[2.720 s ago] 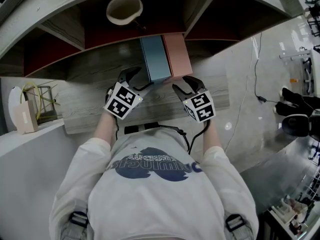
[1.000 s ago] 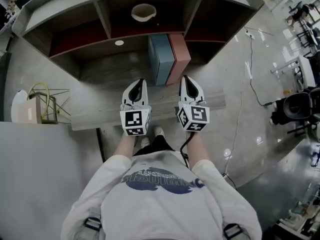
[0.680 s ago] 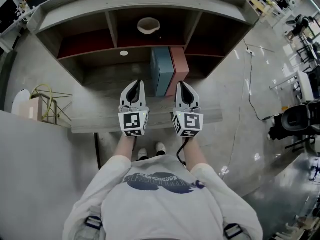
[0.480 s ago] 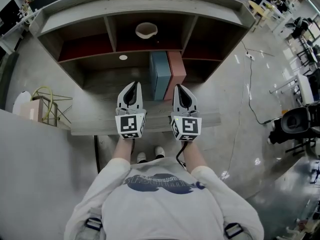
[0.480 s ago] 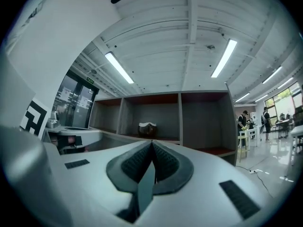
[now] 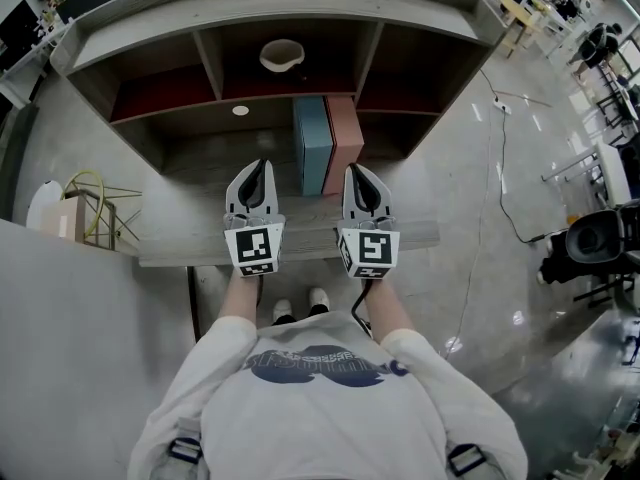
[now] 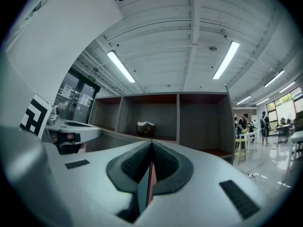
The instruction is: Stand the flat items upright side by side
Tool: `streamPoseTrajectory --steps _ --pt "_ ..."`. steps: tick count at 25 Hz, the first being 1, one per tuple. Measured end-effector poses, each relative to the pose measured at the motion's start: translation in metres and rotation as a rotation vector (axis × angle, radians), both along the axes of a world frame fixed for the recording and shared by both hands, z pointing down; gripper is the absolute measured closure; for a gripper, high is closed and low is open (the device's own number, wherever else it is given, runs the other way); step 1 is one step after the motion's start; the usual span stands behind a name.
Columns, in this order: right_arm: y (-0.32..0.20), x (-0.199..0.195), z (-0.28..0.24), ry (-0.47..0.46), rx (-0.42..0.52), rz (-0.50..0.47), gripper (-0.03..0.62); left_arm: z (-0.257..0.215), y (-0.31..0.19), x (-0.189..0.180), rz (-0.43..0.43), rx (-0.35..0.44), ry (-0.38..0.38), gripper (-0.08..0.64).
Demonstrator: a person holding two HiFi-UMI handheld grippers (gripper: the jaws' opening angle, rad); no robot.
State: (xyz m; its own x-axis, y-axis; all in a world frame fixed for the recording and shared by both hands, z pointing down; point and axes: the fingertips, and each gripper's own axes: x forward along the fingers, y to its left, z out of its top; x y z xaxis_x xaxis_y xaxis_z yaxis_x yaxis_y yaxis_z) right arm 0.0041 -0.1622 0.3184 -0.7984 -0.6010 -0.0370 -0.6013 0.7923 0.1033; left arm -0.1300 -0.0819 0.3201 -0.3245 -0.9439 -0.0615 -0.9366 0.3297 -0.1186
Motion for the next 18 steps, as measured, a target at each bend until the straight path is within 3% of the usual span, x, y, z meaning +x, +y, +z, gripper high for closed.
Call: streamPoseTrajectory --steps 18 --pt "-0.0013 -0.001 -0.0087 -0.008 0.032 -0.008 0.595 0.007 0.0003 -0.0054 -0.014 -0.014 0.015 0.554"
